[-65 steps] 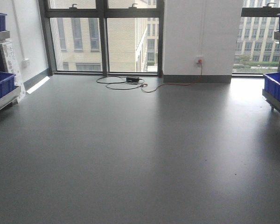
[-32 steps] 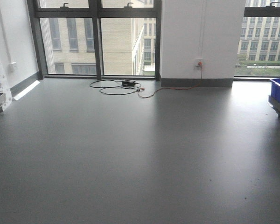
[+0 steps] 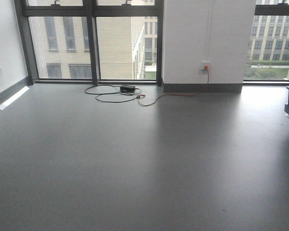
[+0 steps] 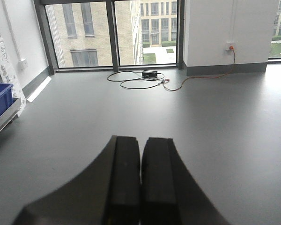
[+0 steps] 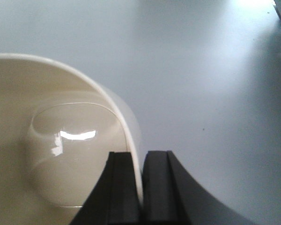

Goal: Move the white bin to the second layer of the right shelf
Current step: 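Turn the base toward the roller shelf rack with blue bins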

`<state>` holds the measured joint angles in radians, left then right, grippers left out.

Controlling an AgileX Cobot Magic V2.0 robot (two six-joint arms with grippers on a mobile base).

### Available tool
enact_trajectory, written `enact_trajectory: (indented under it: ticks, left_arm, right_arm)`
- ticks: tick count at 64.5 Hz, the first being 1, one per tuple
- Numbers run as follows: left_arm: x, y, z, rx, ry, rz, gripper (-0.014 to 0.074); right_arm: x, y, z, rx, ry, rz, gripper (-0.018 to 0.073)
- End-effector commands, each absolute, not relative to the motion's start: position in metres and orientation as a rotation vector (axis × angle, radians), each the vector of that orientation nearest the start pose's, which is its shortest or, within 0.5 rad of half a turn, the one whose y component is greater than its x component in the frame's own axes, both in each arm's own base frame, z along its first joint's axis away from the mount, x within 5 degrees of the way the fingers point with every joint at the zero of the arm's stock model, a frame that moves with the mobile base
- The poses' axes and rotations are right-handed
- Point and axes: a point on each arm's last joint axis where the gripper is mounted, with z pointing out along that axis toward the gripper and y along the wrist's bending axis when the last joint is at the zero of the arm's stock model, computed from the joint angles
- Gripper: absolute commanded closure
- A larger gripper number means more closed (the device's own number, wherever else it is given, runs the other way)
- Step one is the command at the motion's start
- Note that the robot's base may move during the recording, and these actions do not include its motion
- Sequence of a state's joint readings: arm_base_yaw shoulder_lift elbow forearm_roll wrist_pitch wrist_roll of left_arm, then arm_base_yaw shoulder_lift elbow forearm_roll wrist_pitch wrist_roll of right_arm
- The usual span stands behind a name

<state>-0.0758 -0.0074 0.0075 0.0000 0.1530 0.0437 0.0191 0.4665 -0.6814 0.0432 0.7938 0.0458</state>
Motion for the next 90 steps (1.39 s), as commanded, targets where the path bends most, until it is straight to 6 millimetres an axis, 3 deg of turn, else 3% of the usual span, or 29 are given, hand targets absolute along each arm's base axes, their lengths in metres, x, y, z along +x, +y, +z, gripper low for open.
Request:
enact_trajectory:
  ticks: [1,90]
  left_arm:
    - [0.0563,-0.0045,0.1932,0.088,1.572,-0.037,0.0512]
    - [0.0563,-0.0045,0.1932,0.088,1.572,-0.037,0.0512]
  right_arm:
    - [0.0807,0.0038,0.3534,0.046,1.946,0.092,0.0473]
    - [0.0818,0.0038,0.353,0.046,1.951,0.092,0.0473]
